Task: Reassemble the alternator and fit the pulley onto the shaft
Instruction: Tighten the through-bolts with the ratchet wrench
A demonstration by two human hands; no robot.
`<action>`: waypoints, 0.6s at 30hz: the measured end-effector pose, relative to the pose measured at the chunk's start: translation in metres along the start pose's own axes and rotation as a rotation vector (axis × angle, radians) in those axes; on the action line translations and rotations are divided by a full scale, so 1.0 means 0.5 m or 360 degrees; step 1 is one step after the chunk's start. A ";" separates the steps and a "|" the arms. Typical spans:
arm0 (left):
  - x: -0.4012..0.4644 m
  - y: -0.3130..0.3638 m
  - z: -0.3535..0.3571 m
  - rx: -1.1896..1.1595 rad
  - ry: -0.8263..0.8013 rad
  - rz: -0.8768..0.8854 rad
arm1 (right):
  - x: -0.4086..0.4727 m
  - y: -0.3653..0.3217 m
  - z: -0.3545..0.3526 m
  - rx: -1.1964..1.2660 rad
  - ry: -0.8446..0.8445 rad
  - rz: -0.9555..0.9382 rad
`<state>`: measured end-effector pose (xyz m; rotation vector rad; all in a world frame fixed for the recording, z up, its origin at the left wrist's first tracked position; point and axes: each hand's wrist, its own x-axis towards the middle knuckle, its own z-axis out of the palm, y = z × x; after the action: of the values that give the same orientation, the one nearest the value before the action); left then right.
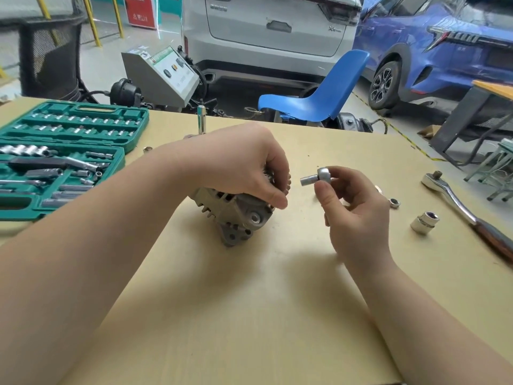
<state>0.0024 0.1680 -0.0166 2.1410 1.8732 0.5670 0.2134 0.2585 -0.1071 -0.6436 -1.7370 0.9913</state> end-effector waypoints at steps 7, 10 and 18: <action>0.003 -0.007 -0.005 -0.0017 -0.0074 0.0093 | -0.028 0.010 0.011 0.0065 0.0037 -0.0226; 0.003 -0.005 -0.008 -0.0014 -0.0097 0.0120 | -0.040 0.010 0.019 -0.0053 -0.0063 -0.0371; -0.002 -0.003 -0.008 0.0024 -0.0052 0.0107 | -0.034 0.016 0.017 -0.0237 -0.0118 -0.0581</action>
<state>-0.0007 0.1668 -0.0137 2.2166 1.8005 0.5298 0.2116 0.2467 -0.1237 -0.3654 -1.9213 0.6432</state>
